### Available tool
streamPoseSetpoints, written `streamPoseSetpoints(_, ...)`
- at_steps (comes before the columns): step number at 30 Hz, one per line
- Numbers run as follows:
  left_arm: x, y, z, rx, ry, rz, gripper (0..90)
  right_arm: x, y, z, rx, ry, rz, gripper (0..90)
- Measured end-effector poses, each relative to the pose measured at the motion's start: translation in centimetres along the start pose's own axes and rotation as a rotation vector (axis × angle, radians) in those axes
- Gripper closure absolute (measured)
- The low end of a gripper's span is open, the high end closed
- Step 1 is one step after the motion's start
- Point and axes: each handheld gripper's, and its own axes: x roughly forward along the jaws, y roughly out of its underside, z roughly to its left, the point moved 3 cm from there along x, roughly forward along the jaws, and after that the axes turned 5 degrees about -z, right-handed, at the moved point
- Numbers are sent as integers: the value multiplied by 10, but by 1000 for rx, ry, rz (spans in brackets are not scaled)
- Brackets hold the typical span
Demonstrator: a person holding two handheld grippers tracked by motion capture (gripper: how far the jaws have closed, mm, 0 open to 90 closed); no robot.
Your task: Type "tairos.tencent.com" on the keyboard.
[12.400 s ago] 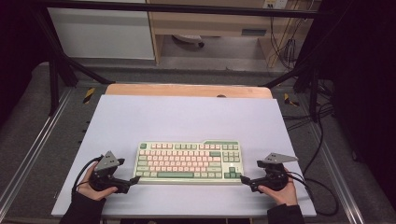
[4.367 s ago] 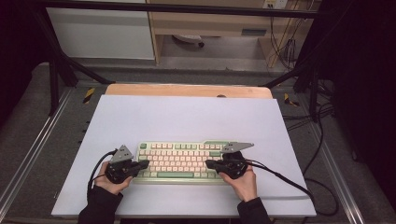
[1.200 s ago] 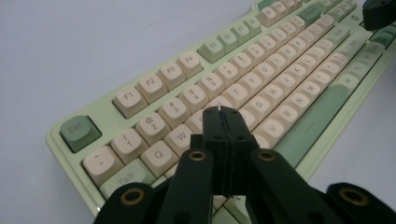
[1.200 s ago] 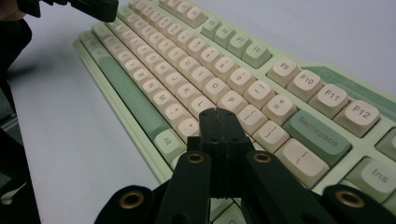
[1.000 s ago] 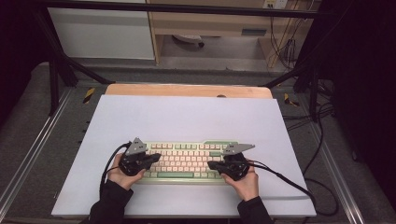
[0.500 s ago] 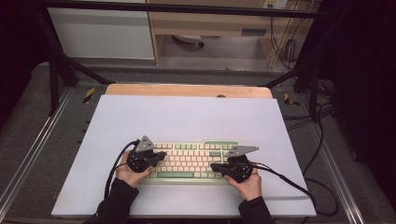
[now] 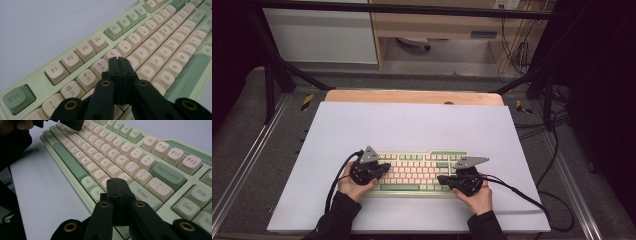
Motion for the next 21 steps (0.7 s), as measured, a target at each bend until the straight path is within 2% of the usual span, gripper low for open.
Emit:
streamPoseSetpoints(10,6,1,-5,10,17,5,898,0,0,0,-1,-1,1,900)
streamPoseSetpoints(21,-1,0,-5,12,18,-11,898,-2,-2,1,1,0,-12,900)
